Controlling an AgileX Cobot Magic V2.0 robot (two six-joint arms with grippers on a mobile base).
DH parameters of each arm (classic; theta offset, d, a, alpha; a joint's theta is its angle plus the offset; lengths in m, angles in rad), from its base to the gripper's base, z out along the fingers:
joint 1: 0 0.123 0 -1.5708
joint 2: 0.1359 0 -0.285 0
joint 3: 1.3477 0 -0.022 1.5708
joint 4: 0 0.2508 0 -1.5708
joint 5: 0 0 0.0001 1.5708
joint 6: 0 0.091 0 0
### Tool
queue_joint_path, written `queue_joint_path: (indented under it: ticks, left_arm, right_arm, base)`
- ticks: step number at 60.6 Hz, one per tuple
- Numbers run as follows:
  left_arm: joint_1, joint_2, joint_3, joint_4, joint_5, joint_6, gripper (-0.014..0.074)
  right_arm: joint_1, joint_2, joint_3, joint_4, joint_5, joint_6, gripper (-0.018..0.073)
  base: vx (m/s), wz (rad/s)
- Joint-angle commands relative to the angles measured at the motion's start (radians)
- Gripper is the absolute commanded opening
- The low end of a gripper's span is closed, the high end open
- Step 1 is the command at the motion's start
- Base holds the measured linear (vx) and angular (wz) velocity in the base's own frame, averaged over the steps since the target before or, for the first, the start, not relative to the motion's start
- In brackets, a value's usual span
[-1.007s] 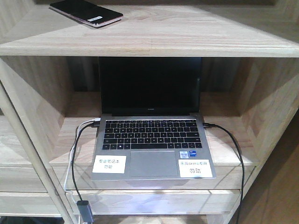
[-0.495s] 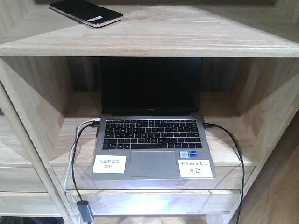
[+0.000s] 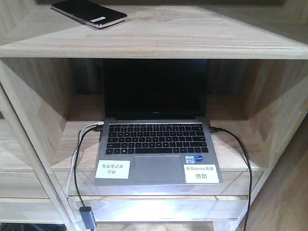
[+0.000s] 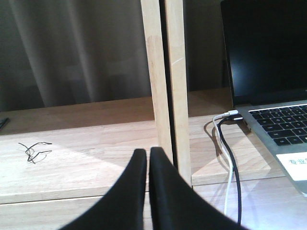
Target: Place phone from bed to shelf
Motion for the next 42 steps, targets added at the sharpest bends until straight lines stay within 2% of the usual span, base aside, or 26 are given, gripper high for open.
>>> queue_joint_path:
  ticks: [1, 42]
  left_arm:
    - [-0.006, -0.013, -0.022, -0.009, -0.072, -0.006, 0.0001]
    - [-0.006, -0.013, -0.022, -0.009, -0.072, -0.006, 0.0001]
  right_arm:
    - [0.001, -0.014, 0.004, -0.014, -0.085, 0.0, -0.0005]
    - [0.0, -0.014, 0.004, -0.014, -0.083, -0.001, -0.0005]
  base:
    - [0.0, 0.0]
    - [0.0, 0.0]
